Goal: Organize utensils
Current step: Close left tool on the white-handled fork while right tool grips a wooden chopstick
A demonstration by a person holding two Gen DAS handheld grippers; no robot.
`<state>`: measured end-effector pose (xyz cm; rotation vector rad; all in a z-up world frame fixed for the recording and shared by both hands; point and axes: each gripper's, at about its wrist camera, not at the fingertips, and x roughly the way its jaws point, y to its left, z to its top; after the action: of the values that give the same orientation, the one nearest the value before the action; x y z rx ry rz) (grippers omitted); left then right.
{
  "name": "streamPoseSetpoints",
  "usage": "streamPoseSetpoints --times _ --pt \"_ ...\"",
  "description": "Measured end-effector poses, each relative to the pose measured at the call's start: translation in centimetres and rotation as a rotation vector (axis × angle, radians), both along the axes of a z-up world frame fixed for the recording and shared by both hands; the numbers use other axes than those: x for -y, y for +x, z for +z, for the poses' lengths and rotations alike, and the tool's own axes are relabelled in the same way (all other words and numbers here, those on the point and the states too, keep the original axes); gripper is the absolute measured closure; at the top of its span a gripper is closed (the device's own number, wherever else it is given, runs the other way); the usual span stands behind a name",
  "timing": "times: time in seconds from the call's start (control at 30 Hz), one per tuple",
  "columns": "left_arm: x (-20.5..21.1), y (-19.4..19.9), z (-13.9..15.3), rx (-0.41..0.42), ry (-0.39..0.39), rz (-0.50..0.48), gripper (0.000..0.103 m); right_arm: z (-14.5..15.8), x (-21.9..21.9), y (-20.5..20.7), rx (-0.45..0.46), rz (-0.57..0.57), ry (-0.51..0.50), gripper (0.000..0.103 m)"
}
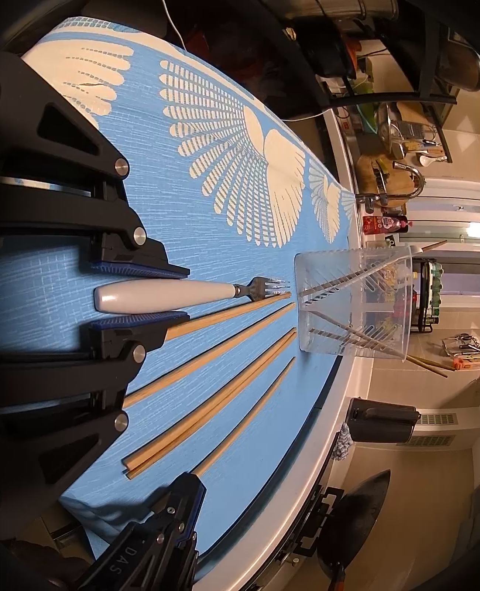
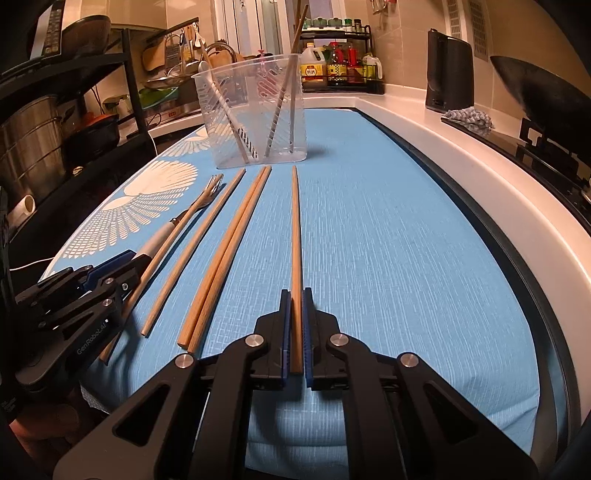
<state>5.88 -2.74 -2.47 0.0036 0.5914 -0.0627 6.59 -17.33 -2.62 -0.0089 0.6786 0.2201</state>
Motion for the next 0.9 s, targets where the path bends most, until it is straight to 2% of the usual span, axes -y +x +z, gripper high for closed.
streamPoseSetpoints --times 0.9 --pt "0.01 -0.38 -0.16 0.012 0.004 0.004 0.085 -0.10 -0.08 0.06 0.003 0.004 -0.008 0.097"
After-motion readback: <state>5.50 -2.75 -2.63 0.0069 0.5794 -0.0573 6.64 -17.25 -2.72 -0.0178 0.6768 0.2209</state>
